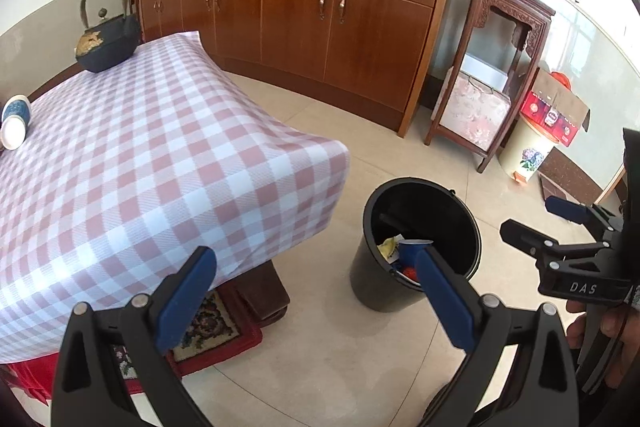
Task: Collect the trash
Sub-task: 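Move both tools back toward the table items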
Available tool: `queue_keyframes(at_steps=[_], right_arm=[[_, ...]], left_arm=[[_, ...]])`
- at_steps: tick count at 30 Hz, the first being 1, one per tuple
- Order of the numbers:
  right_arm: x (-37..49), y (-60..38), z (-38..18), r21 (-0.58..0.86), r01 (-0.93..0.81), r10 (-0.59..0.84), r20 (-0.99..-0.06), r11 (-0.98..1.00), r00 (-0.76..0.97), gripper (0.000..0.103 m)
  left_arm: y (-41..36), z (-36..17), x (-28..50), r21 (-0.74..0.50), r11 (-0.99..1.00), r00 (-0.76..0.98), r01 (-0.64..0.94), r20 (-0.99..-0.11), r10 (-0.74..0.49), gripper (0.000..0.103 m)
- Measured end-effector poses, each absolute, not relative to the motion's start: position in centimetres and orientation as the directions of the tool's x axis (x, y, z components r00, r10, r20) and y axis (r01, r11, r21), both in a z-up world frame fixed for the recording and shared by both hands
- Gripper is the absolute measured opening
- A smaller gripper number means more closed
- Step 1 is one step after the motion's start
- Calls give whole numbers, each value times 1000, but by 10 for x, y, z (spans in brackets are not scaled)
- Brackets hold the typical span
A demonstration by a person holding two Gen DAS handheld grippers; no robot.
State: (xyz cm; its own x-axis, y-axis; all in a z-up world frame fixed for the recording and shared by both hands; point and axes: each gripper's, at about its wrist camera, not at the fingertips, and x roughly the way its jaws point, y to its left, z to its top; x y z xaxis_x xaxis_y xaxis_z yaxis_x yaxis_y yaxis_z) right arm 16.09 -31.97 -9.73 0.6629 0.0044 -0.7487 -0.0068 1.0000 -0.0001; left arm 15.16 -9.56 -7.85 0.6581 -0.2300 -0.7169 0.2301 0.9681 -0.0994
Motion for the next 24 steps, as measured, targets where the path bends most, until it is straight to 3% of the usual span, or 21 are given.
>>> queue_keyframes(at_steps=[17,24], right_arm=[[168,-229,-55,6,-176,131,-687,984,715,103],[190,-180,-33,75,-231,225,-636,970,738,103]], left_arm=[[1,-44,127,-124,992,736,38,-667,-112,101],[68,-33,115,-140,984,760,-105,-649,-11,100]])
